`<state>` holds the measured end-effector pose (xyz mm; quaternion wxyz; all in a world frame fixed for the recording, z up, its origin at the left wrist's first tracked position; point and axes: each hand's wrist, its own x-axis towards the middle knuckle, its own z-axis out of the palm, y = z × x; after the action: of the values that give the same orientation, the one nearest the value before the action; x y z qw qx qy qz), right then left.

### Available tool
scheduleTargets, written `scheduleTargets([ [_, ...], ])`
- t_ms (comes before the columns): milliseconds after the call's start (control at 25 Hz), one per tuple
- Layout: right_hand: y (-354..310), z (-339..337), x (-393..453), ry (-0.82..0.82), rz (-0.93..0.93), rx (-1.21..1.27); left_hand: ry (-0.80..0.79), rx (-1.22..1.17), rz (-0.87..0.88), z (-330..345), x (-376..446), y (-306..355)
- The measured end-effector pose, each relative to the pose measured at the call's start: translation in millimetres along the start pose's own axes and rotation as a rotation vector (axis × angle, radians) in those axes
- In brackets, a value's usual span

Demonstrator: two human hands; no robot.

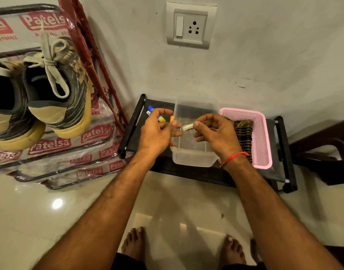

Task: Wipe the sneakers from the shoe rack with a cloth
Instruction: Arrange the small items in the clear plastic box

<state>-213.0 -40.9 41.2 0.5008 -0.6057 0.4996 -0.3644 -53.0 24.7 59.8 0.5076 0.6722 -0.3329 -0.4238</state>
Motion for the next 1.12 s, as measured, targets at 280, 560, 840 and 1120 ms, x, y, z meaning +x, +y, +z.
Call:
scheduleTargets([
  [280,13.4,0.2,-0.9,-0.001,-0.173,-0.58,0.018,0.472,0.258,25.5,10.7,-10.0],
  [560,4.9,-0.8,6.0,0.037,0.1,-0.04,0.198,0.326,0.167,29.9,31.0,-20.1],
  [840,2.3,23.2,88.1,-0.28,0.16,-0.957,0.287,0.201,0.096,19.1,38.4,-27.8],
  [1120,22.5,23.8,97.4,-0.255,0.172,-0.94,0.27,0.101,0.036,14.4,47.7,-32.6],
])
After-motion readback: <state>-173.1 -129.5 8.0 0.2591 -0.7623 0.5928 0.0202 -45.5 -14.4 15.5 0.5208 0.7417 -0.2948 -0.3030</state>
